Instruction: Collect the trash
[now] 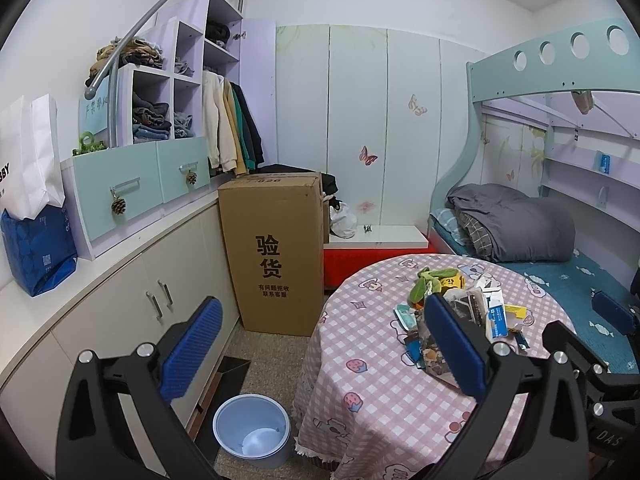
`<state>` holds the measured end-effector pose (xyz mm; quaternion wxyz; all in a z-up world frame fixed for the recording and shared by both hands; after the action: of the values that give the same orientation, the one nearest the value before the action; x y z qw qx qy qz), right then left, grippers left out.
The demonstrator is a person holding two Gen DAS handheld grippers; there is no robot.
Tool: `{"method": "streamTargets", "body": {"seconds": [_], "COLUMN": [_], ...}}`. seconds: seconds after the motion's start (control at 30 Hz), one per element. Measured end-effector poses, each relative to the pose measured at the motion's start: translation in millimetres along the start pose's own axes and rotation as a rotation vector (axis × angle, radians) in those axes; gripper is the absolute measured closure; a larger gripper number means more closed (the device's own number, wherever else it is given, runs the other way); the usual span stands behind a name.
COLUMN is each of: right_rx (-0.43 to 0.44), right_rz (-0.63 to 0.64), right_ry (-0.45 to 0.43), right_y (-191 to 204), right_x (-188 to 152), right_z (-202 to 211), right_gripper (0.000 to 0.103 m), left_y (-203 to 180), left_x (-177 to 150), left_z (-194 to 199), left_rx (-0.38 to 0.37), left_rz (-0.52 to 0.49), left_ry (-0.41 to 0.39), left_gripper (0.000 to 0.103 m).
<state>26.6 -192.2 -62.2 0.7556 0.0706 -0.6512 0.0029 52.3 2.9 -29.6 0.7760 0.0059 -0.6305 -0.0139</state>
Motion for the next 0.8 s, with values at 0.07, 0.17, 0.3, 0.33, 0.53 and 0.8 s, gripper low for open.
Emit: {"method": "streamTargets", "body": {"seconds": [0.07, 0.17, 0.3, 0.33, 0.53, 0.8], "right_rx": [0.001, 0.004, 0.005, 0.004, 0.005, 0.009], "right_rz": [-0.001, -0.003, -0.006, -0.007, -0.009, -0.023], "right_ry": [0.004, 0.009, 0.01, 0.011, 0.013, 0.025], "right_y": [0.0, 0.2, -0.1, -0.2, 0.0, -1.8], "right_x": [-0.9, -1.2, -1.4, -1.6, -2.0, -4.5], "right_z": [-0.4, -1.2, -0.8, -0.9, -1.2, -3.8], "right_gripper": [0.006, 0.006, 0.006, 0.006, 0.006, 0.006], "left_y": [1.2, 1.4, 1.7, 1.9, 2.4, 1.4], "left_x": [-1.1, -1.2, -1.4, -1.7, -3.2, -5.1], "left_z": [-0.6, -0.5, -1.0, -1.1, -1.5, -3.7], "left_rx": [0.001, 0.001, 0.002, 0.003, 0.004, 0.006], "left_rz": [0.001, 0.001, 0.0, 0.0, -0.001, -0.004], "left_ry": [0.002, 0.002, 0.004, 0.005, 0.009, 0.02], "left_gripper": [0.004, 0.004, 0.004, 0.004, 0.004, 0.004]}}
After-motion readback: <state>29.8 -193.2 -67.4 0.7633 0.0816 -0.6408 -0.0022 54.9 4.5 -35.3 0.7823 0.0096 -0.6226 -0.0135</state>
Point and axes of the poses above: each gripper's, at about its wrist camera, not at the fingertips, and z roughly against the way its jaws point, y to its left, x to its top, the point moved 4 cm from there along -z, roughly the way its jaws point, and after that the axes turned 9 degrees about -y, right-handed, at the moved point
